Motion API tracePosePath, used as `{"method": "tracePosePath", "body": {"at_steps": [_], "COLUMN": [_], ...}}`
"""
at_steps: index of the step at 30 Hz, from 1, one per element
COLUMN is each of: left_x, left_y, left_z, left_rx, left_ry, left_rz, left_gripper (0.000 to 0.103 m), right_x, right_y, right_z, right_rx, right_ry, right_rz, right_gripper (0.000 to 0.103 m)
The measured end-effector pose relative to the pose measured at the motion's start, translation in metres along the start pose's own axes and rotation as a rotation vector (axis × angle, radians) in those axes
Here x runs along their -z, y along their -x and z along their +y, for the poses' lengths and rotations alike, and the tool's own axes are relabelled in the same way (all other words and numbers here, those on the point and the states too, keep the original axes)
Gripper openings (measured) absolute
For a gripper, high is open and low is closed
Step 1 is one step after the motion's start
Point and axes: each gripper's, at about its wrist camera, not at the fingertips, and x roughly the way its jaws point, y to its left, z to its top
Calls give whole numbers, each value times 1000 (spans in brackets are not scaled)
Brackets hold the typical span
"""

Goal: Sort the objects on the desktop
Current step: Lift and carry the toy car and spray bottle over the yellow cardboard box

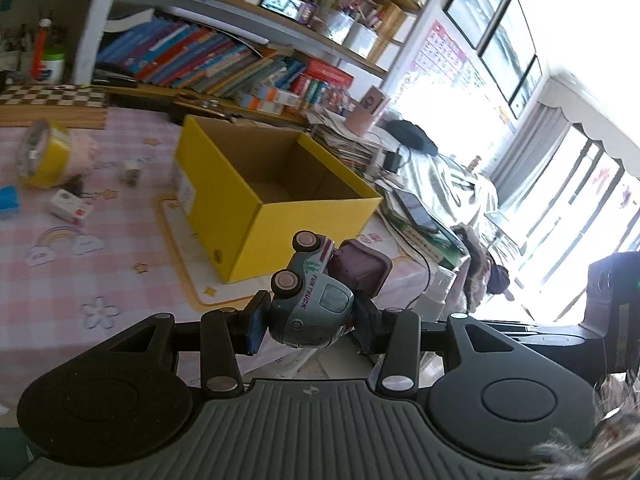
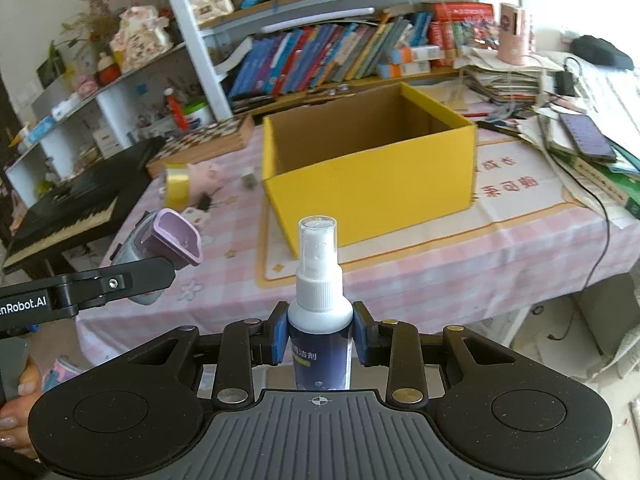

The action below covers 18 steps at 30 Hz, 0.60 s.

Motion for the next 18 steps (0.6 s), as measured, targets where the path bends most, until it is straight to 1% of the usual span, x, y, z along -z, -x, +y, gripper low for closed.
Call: {"method": "tracePosePath", "body": {"at_steps": [5, 9, 13, 18], "left_x": [-11, -25, -45, -71], "left_y": [-21, -35, -47, -67], "left_z": [-10, -16, -23, -28], "left_rx": [2, -5, -23, -41], "left_ry": [-19, -22, -41, -48], "left_rz": [5, -11, -46, -90], "left_gripper": [41, 41, 41, 41], "right_x": [-14, -31, -57, -100], "right_y": [-10, -15, -22, -28], "right_z": [-20, -31, -43, -56], "right_rx": [3, -12, -39, -86], "right_ry": [-7, 1, 14, 38], "right_rz": [8, -7, -45, -121], "right_gripper": [33, 33, 33, 33]}}
